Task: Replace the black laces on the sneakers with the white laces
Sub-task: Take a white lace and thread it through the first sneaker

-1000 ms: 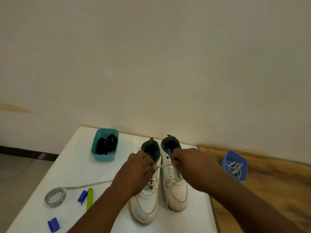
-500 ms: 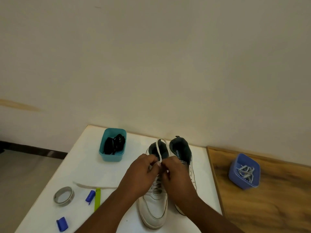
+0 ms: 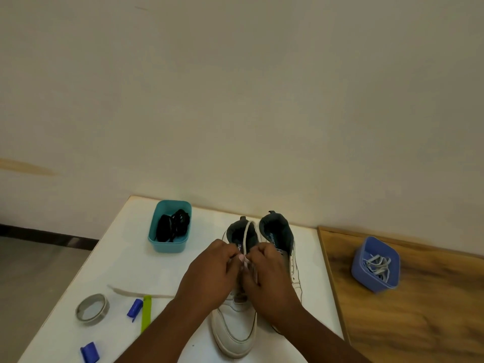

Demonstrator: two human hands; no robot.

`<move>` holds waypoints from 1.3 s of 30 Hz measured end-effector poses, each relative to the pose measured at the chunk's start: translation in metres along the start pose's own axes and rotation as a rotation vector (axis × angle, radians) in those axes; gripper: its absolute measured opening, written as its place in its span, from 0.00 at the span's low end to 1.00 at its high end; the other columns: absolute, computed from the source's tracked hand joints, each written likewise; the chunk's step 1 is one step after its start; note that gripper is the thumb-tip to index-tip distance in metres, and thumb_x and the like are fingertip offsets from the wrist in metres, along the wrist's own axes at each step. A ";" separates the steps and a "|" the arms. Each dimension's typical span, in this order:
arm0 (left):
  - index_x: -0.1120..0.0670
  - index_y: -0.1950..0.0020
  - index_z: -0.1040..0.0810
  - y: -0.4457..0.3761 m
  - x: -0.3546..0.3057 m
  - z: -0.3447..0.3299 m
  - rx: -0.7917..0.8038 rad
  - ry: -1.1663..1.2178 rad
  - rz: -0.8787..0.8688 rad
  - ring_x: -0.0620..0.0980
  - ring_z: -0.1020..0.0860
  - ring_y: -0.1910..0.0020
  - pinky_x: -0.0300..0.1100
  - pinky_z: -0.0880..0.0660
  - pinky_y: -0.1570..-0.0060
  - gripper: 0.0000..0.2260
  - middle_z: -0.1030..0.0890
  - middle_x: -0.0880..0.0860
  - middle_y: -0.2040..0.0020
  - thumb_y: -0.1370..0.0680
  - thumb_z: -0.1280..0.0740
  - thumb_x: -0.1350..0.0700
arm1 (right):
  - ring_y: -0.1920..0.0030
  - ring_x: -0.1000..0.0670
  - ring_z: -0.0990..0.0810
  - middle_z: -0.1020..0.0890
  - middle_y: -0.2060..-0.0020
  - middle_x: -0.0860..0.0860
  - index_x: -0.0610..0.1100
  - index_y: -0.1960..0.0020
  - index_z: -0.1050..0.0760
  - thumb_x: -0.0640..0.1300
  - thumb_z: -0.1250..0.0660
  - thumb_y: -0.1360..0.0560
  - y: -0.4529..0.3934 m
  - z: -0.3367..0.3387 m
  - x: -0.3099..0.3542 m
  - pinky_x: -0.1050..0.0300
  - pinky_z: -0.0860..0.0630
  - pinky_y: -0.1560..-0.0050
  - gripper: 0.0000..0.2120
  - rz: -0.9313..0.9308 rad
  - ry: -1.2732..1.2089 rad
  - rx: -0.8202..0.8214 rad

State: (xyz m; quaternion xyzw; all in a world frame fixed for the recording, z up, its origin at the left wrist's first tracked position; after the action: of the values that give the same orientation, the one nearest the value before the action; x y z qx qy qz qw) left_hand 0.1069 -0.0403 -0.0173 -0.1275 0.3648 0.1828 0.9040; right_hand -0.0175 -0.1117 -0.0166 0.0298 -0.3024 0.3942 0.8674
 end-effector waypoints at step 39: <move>0.51 0.59 0.27 0.004 0.025 -0.017 0.092 0.268 0.411 0.47 0.24 0.60 0.42 0.31 0.61 0.12 0.22 0.50 0.60 0.17 0.42 0.53 | 0.69 0.52 0.29 0.25 0.72 0.48 0.38 0.63 0.21 0.60 0.30 0.24 0.052 0.068 -0.052 0.54 0.30 0.63 0.25 -0.662 -0.568 -0.027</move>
State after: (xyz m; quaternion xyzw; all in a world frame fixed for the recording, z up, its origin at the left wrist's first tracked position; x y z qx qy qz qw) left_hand 0.1112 -0.0367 -0.0474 -0.0325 0.5076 0.3277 0.7962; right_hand -0.1148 -0.1300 0.0009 0.2210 -0.5085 0.0671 0.8295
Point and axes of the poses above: each hand's wrist, its own y-axis away from the middle knuckle, its own z-axis out of the back of the hand, x = y × z, the point moved 6 cm from there along -y, towards the middle knuckle
